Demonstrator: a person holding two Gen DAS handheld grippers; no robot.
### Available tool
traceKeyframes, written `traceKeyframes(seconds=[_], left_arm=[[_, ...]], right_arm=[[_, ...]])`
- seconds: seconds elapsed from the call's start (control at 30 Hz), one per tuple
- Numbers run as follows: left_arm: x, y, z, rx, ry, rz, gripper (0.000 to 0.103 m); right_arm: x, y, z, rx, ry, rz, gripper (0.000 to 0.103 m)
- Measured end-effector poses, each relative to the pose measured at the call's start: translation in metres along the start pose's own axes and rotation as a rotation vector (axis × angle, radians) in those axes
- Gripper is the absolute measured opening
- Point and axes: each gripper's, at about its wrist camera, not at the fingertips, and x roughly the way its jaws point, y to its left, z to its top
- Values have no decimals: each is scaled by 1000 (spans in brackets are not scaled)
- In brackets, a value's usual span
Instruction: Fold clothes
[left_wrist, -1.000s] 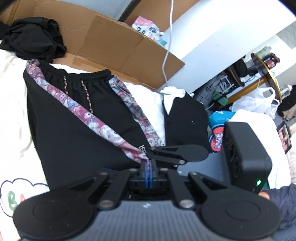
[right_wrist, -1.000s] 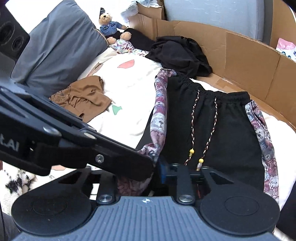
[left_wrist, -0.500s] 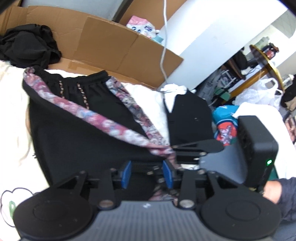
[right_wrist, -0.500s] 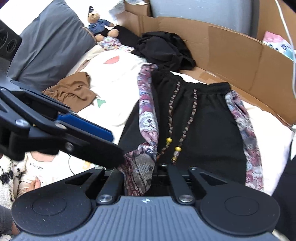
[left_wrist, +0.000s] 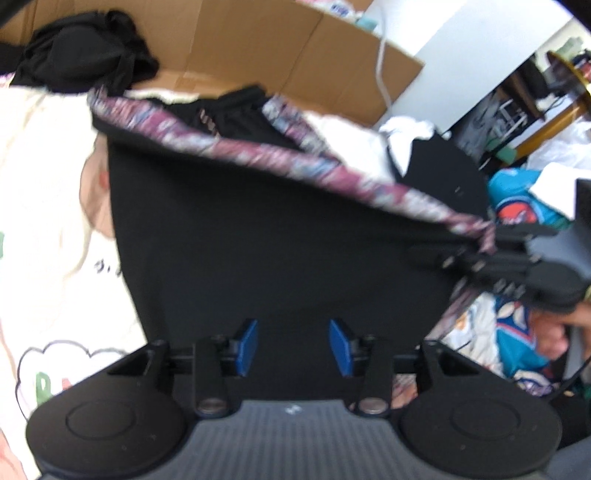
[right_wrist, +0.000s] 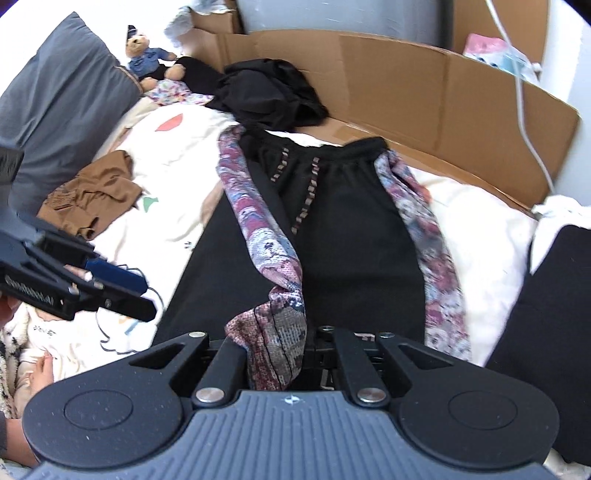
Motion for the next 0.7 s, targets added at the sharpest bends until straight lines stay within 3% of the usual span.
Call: traceKeyframes(seconds=[0.4,0.7], left_arm=[[36,24,-43,-25,173,67,51],[59,32,-79,-54,274,18,53]], right_arm=[[3,-34,-24,23,47,-52,6],[7,-61,-42,58,93,-119,6]])
